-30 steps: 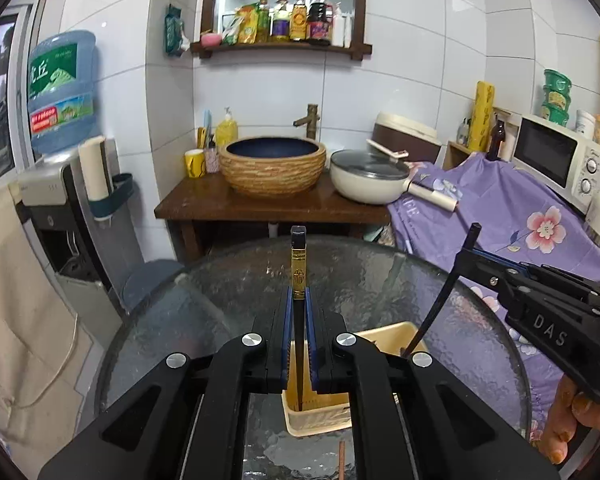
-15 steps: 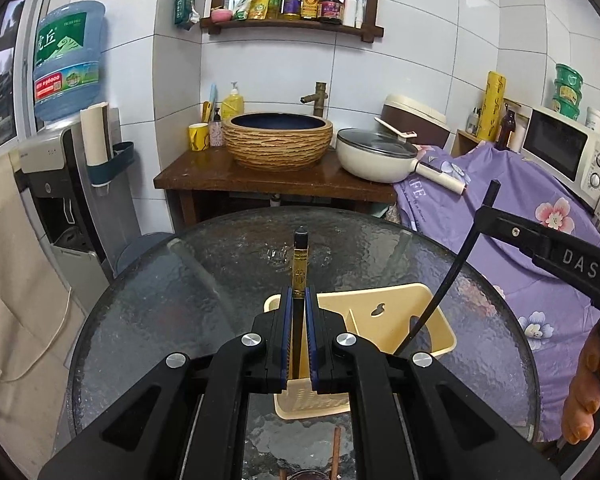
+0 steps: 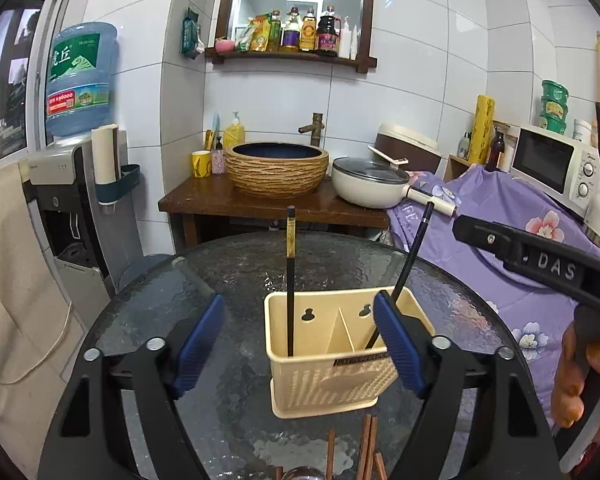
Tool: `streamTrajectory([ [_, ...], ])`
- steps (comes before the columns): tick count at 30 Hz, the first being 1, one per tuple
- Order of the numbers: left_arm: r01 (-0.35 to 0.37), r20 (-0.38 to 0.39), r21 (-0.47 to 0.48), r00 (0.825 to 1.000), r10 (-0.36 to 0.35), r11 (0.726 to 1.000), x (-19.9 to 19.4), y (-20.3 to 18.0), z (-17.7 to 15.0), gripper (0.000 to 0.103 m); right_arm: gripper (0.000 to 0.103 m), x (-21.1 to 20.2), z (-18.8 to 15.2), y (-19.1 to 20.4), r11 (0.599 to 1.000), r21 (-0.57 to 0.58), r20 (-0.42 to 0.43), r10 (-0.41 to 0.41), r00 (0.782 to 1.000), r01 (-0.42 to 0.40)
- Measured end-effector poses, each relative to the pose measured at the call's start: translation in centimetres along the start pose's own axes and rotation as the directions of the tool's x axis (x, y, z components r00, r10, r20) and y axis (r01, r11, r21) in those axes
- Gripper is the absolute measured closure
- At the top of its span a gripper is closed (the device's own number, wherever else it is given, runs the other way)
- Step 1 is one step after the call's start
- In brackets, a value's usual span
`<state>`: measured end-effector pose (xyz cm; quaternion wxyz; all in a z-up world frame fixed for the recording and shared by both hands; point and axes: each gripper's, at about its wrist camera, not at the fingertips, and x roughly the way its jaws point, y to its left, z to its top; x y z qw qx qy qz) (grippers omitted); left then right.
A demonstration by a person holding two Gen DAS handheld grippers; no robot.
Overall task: Organize utensils
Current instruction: 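Open both tools to release the chopsticks into the holder, then grasp a brown wooden chopstick from the table with the right tool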
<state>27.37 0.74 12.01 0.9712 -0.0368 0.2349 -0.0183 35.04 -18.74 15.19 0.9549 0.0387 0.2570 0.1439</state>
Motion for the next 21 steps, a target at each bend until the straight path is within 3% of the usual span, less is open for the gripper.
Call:
streamTrajectory([
  [8,0.009,-0.032,-0.018,0.999,-0.01,1.0,-2.3,1.4,-4.3,0.017,0.048,-3.3,-4.3,-0.2,1.0,-0.014,0.004,-0.005,1.0,0.005],
  [21,0.0,-0.171,0.029,0.985,0.005,1.0,-1.3,2.4,-11.3,0.017,0.047,-3.0,-15.2,1.0,0.998,-0.068,-0.161,0.006,0.987,-0.017],
])
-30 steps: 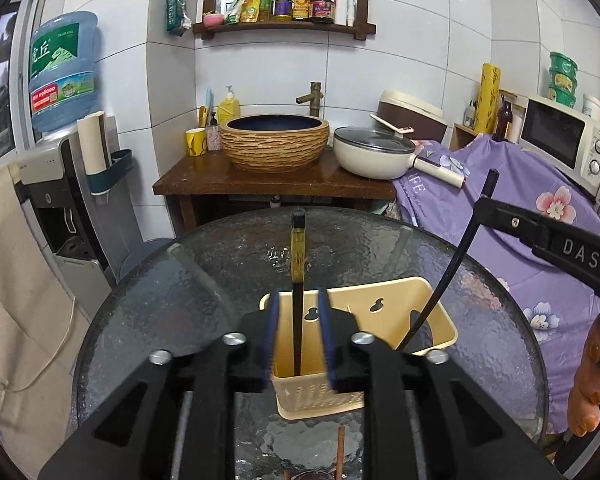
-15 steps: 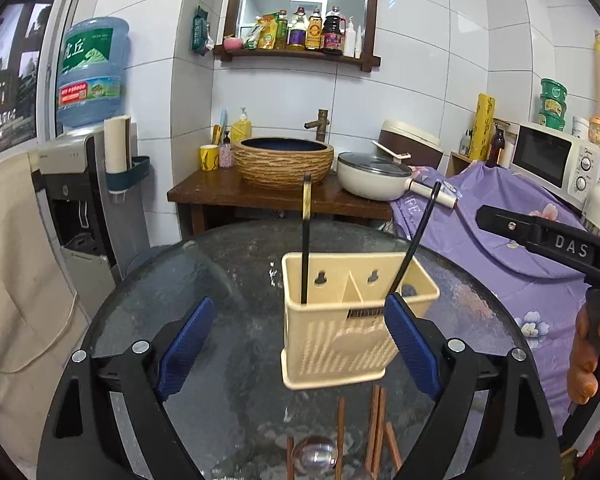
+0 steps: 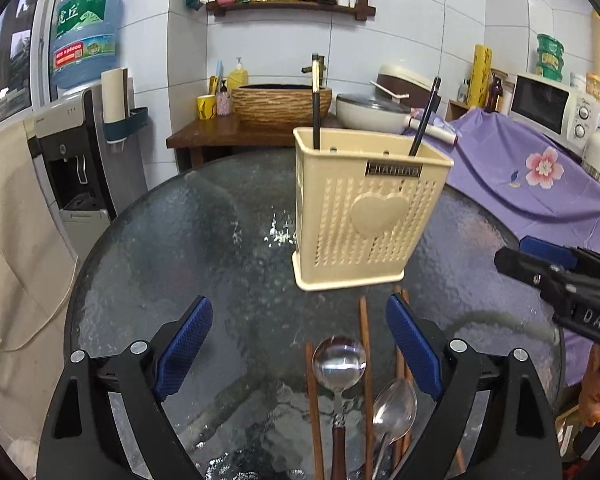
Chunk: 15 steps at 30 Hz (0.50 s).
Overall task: Organize utensils
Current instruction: 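Grasp a brown wooden chopstick from the table with the right tool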
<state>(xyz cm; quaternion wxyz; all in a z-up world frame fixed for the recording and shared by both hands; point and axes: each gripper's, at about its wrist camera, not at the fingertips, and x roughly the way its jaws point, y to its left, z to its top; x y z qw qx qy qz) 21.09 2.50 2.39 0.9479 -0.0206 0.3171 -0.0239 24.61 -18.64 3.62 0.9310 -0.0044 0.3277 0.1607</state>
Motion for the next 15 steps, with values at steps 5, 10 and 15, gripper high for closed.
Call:
streamTrajectory([
  [5,0.0,-0.046,-0.003,0.999,0.0,1.0,1.1,0.5,-2.0,0.017,0.047,1.9,-3.3,0.5,0.999,0.036,-0.072,0.024,0.997,-0.022],
  [10,0.003,-0.073,-0.002,0.997,-0.003,1.0,1.7,0.9,-3.4,0.02,0.047,2.7,-5.3,1.4,1.0,0.005,-0.095,-0.005,0.995,0.006],
  [15,0.008,-0.107,-0.029,0.994,-0.011,1.0,2.3,2.0,-4.6,0.033,0.047,3.3,-6.9,1.4,1.0,0.023,-0.118,-0.013,0.993,0.016],
])
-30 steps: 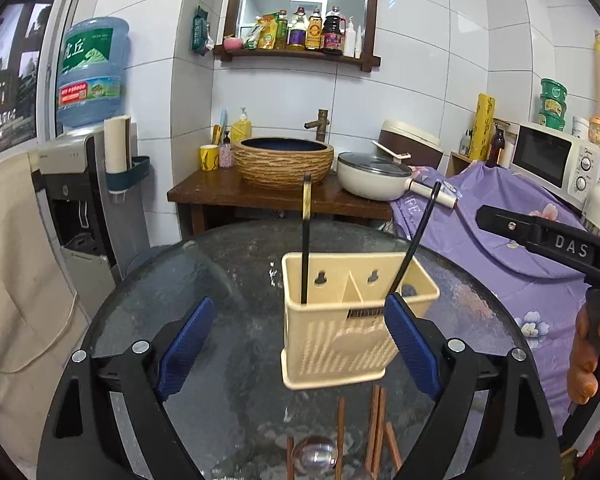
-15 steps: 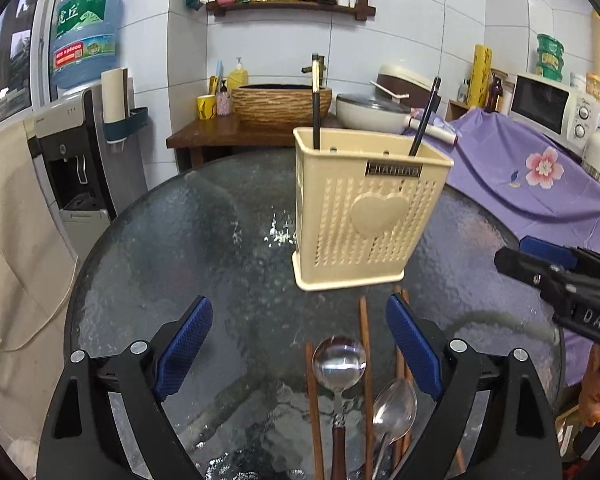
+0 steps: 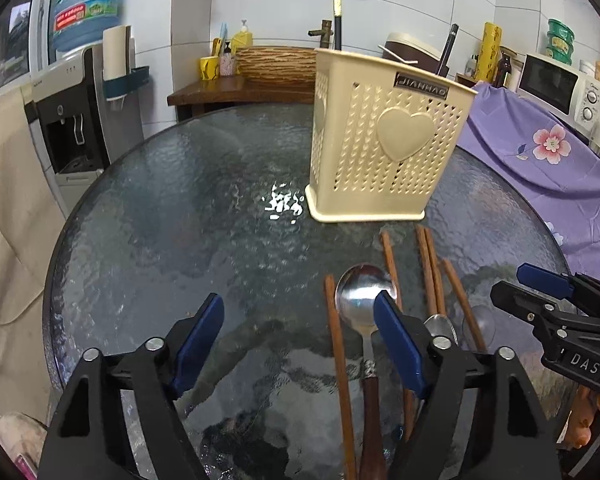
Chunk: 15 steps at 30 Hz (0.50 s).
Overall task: Organize utensils
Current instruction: 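Grasp a brown wooden chopstick from the table with the right tool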
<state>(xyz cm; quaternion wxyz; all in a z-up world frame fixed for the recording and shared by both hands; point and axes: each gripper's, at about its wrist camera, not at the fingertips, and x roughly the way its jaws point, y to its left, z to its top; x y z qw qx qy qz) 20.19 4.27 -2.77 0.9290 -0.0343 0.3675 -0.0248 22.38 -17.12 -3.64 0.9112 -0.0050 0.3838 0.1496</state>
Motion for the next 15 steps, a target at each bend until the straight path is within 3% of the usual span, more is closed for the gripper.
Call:
streamTrajectory([
  [6,0.009,-0.025,0.006,1.0,-0.009,1.0,0.2,0.6,-0.9,0.05,0.047,0.4,-0.9,-1.0,0.999,0.032,-0.028,-0.016,0.999,0.017],
  [11,0.02,-0.039,0.002,0.999,-0.02,1.0,0.5,0.7,-1.1,0.056,0.051,0.5,-1.0,-0.5,0.999,0.029,-0.053,0.024,0.998,-0.022],
  [15,0.027,-0.042,0.008,0.999,-0.026,1.0,0.4,0.4,-1.1,0.057,0.06,1.5,-0.7,0.4,0.999,0.012,-0.078,0.041,0.996,-0.04],
])
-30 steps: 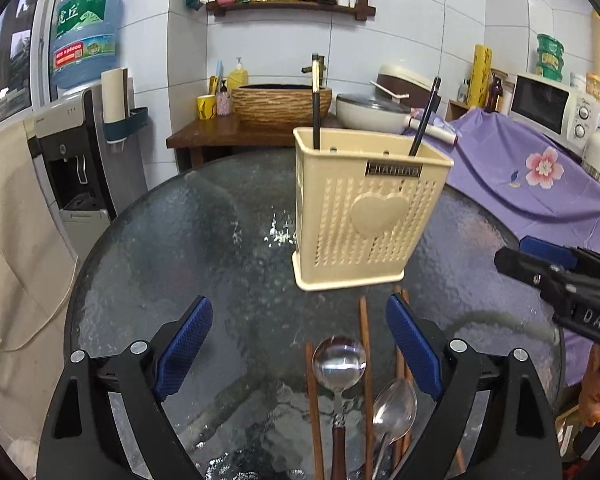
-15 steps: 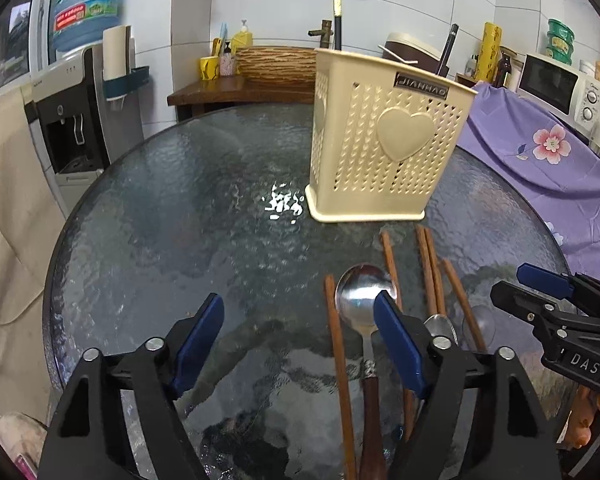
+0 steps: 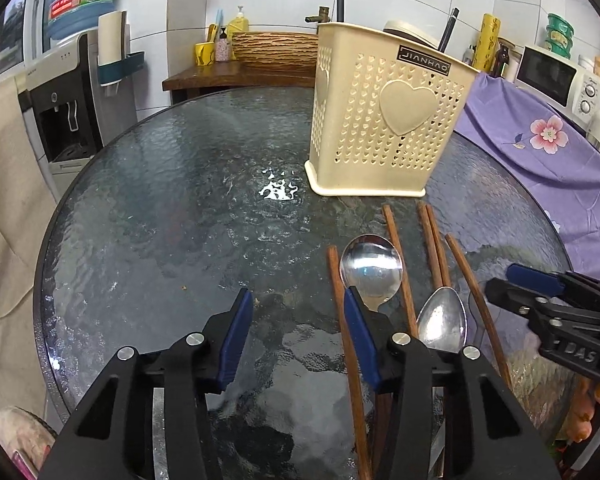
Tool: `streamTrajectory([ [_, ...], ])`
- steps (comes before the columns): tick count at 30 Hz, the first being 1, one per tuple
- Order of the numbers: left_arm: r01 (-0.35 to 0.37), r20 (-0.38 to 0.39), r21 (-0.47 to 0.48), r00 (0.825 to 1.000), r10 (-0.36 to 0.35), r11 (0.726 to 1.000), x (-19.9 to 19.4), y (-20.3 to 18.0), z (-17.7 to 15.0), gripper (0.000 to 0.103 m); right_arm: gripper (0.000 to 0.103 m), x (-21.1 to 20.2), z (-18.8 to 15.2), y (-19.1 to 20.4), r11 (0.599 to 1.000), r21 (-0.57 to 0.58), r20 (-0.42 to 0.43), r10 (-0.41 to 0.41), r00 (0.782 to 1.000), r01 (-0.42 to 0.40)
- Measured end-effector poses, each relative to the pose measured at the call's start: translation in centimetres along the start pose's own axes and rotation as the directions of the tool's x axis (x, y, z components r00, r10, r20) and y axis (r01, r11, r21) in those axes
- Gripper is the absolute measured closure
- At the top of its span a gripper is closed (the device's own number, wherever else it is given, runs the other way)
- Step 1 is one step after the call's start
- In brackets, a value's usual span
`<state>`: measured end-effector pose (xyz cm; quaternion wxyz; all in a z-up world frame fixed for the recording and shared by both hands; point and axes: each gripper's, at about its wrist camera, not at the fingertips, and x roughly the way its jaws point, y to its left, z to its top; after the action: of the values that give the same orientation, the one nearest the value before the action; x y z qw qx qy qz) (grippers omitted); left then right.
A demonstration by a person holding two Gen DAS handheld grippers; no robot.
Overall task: Organize utensils
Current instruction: 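Grasp a brown wooden chopstick from the table with the right tool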
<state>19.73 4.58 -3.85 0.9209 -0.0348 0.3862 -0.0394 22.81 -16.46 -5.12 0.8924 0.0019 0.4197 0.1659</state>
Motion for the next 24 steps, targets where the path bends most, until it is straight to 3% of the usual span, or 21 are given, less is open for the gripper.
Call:
streamTrajectory([
  [2,-0.001,0.002,0.008,1.0,0.001,1.0,-0.1,-0.2,0.0,0.057,0.067,0.7,0.4,0.2,1.0,0.002,-0.018,0.005,1.0,-0.005],
  [13,-0.006,-0.01,0.019,1.0,0.006,1.0,0.0,-0.4,-0.1,0.057,0.081,3.3,1.9,0.3,0.999,0.032,-0.084,0.007,0.996,-0.004],
  [15,0.0,-0.012,0.025,1.0,0.0,1.0,0.0,-0.6,-0.1,0.057,0.089,3.3,2.0,0.4,1.0,0.022,-0.08,-0.004,0.997,0.006],
  [24,0.016,-0.026,0.028,1.0,-0.015,0.999,0.1,-1.0,-0.4,0.057,0.095,2.0,2.4,-0.6,0.997,0.063,-0.037,0.042,0.998,-0.039],
])
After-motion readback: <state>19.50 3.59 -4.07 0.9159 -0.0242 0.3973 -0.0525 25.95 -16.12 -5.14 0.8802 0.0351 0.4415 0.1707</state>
